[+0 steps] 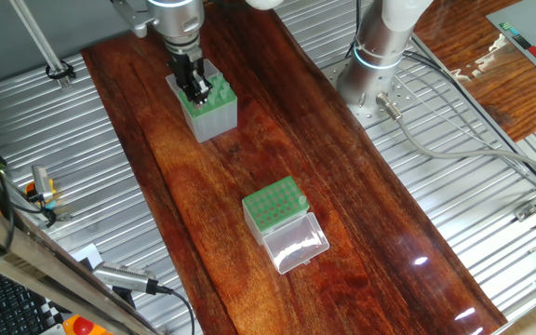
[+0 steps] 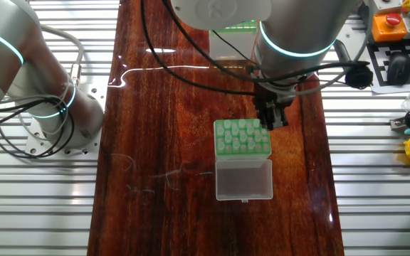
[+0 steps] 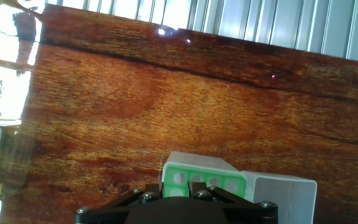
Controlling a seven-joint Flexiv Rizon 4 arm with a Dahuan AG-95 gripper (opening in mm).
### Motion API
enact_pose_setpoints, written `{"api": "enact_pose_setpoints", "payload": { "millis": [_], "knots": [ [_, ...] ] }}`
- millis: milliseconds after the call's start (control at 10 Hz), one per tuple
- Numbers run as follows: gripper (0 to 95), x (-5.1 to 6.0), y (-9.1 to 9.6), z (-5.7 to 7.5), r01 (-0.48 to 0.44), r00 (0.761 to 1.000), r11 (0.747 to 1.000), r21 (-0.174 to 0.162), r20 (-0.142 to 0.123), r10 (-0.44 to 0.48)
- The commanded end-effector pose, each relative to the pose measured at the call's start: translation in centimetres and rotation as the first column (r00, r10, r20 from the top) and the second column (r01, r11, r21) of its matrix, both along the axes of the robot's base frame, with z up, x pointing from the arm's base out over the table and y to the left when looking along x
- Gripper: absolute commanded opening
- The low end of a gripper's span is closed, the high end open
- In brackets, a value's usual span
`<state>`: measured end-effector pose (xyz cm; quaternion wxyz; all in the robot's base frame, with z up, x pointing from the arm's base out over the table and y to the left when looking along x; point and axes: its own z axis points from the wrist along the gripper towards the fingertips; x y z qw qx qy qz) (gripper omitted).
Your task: Transfer all large pipette tips from one holder to another
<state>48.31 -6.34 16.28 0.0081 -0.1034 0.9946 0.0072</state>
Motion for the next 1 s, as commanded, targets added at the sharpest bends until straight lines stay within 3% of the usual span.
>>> {"api": "enact_pose_setpoints", "payload": {
  "millis": [100, 1000],
  "knots": [
    [19.0, -0.12, -0.02, -0.28, 0.001, 1.000, 1.000, -0.003, 0.005, -0.001],
    [19.0, -0.37, -0.03, -1.17, -0.011, 1.000, 1.000, -0.008, 0.013, 0.011]
  ]
}}
